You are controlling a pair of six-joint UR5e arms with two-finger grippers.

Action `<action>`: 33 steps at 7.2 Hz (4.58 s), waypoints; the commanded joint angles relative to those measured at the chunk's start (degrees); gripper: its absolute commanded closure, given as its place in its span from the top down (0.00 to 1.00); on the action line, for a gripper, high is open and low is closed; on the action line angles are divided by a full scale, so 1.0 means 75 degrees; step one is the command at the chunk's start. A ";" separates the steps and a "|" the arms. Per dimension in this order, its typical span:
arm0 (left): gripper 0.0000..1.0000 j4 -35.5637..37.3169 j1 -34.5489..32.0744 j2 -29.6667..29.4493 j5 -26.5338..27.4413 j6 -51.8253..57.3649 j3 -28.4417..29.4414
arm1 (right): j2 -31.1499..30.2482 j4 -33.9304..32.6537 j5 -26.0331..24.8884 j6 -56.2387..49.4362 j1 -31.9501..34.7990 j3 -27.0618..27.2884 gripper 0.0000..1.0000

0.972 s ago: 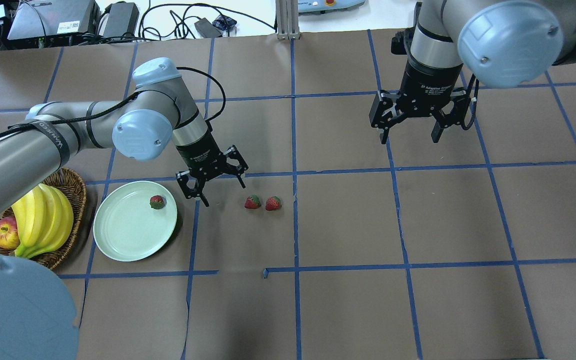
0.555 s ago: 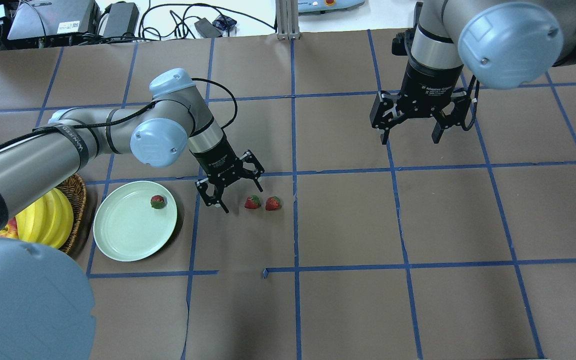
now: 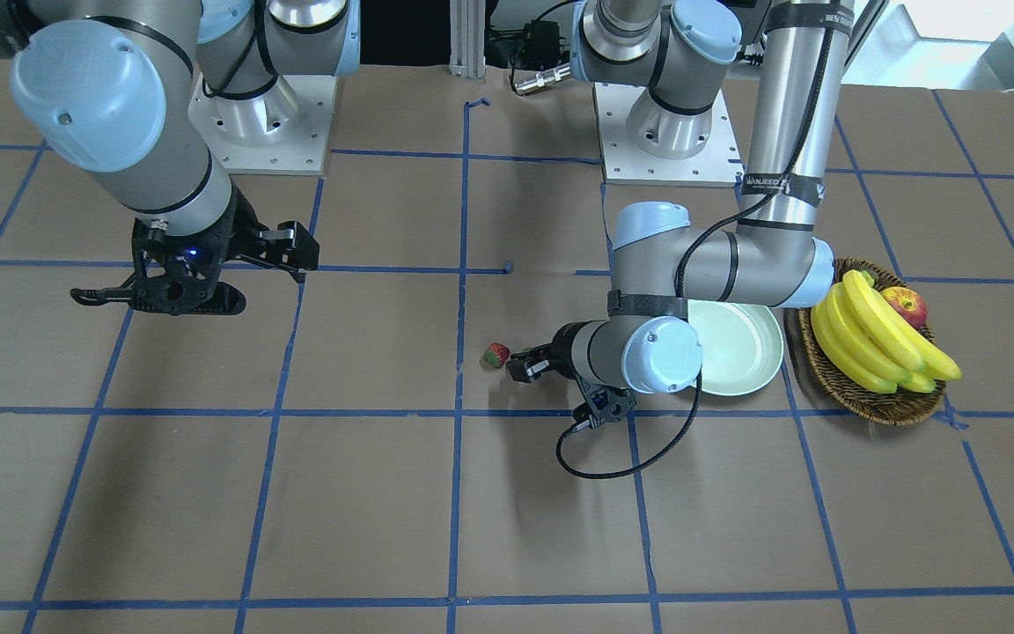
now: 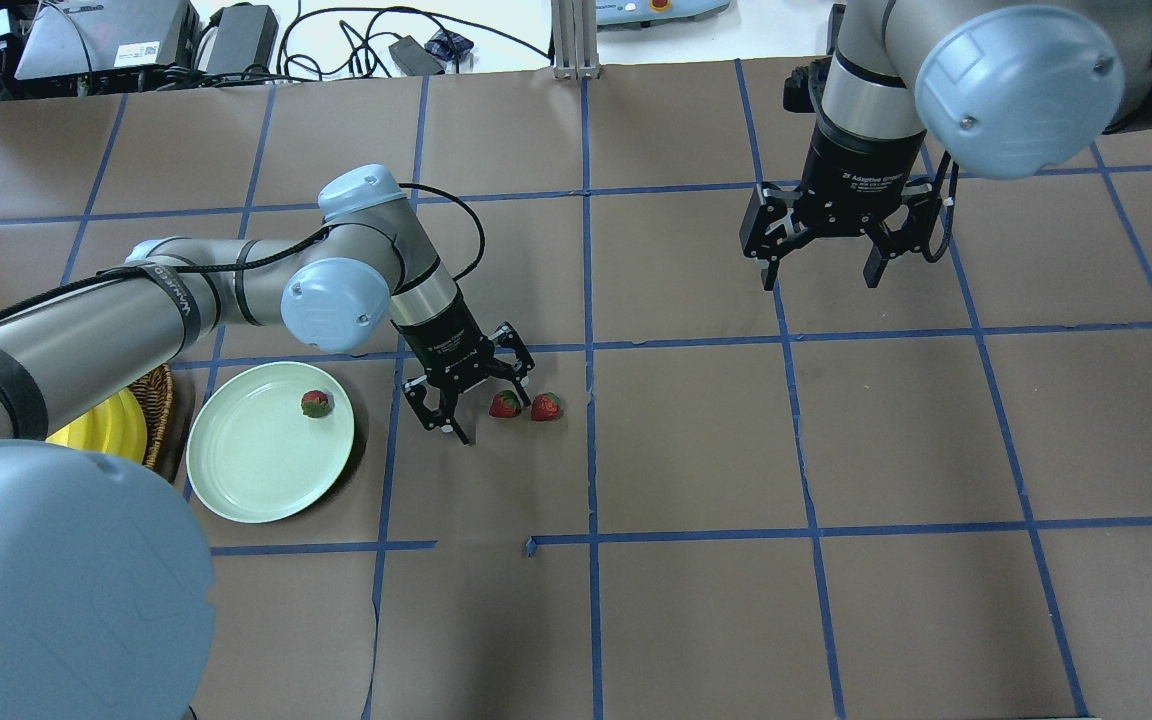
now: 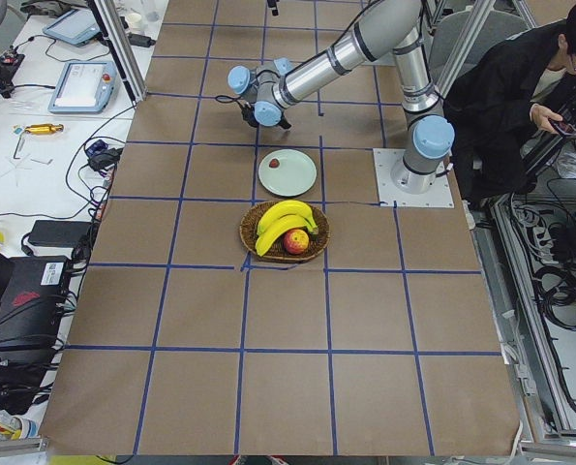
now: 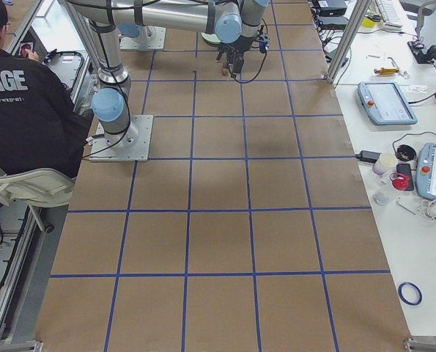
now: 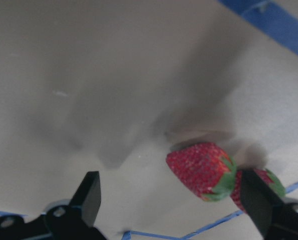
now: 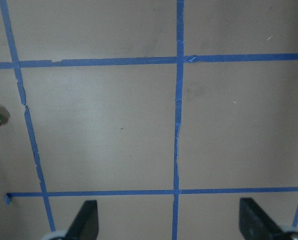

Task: Collect all strawberries into plate
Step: 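Move the left gripper back down onto the next strawberry, then close the left gripper on the strawberry and lift it, then lower the strawberry onto the plate and open the left gripper, then move the left gripper over and down onto the last strawberry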

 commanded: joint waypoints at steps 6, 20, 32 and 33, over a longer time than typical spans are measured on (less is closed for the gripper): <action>0.00 -0.0057 0.0104 0.0428 0.1471 0.1048 0.0708 | -0.0063 0.0062 -0.0002 0.0007 0.0000 0.0062 1.00; 1.00 -0.0765 0.0904 0.1004 0.2301 0.3317 0.0626 | -0.0040 0.0016 -0.0037 -0.0016 -0.0012 0.0062 1.00; 0.66 0.0446 -0.0739 -0.0227 -0.0152 0.0746 0.0509 | 0.0007 -0.0020 -0.0119 -0.0040 -0.0012 0.0261 1.00; 0.41 0.0446 -0.0739 -0.0239 -0.0141 0.0781 0.0509 | 0.0007 -0.0031 -0.0119 -0.0040 -0.0012 0.0261 1.00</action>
